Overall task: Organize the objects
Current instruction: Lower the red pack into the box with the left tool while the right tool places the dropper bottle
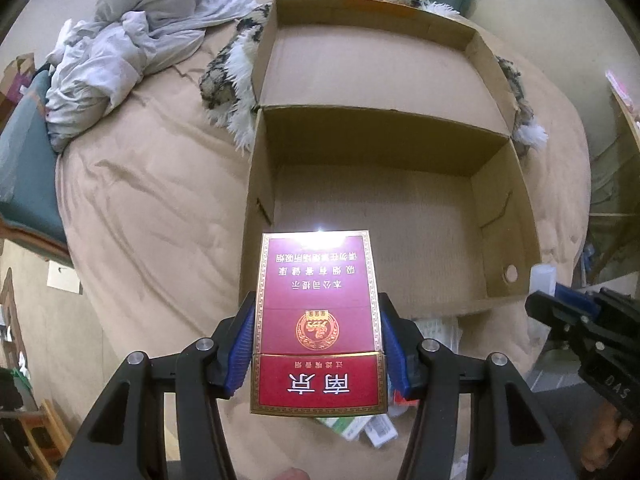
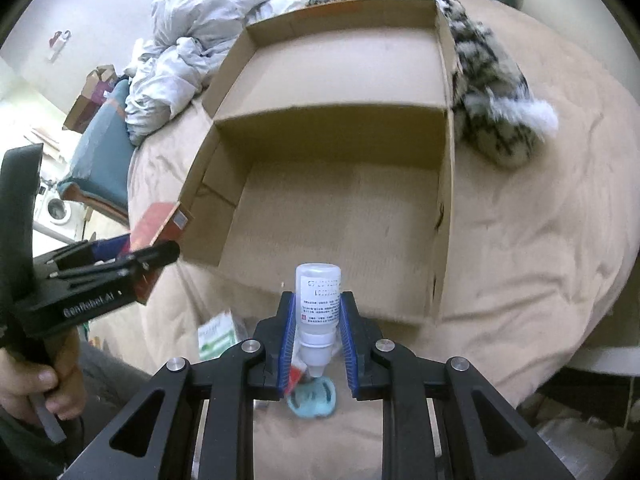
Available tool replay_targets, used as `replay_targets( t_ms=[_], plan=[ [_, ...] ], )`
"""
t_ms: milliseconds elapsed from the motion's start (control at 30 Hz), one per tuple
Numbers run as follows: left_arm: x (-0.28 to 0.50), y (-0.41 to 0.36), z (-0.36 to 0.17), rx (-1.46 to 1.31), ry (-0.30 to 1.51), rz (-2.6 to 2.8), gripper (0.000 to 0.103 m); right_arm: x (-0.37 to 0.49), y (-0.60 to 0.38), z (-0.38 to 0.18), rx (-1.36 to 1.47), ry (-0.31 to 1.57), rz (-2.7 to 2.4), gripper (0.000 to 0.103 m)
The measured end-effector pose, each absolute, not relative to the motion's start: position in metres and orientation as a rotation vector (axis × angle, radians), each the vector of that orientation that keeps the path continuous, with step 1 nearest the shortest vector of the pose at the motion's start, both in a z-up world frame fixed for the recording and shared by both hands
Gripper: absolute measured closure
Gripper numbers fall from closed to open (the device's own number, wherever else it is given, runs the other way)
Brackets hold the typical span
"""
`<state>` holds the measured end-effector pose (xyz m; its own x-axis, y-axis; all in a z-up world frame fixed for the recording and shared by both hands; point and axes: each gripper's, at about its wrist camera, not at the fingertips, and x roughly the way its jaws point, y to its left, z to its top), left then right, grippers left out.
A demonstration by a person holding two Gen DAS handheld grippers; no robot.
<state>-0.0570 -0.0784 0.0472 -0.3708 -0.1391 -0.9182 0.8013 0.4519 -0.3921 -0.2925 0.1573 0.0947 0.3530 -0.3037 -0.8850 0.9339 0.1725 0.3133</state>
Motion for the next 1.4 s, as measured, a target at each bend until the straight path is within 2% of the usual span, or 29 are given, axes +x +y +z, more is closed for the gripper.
replay_targets(
  t_ms=[667, 933, 1400],
  plan=[
    [-0.089, -0.141, -0.040, 0.476, 1.787, -0.999, 0.051, -0.274, 0.087, 0.022, 1.065, 0.860, -0.999, 0.080],
    [-0.104, -0.150, -0.052, 0.515, 1.776, -0.980, 0.051, -0.261, 0.083, 0.003, 1.039, 0.963, -1.015, 0.080],
    [-0.122, -0.158, -0.060, 0.508, 1.794, -0.936, 0.051, -0.272, 0.087, -0.001, 1.031, 0.988, -1.053, 0.080]
  ],
)
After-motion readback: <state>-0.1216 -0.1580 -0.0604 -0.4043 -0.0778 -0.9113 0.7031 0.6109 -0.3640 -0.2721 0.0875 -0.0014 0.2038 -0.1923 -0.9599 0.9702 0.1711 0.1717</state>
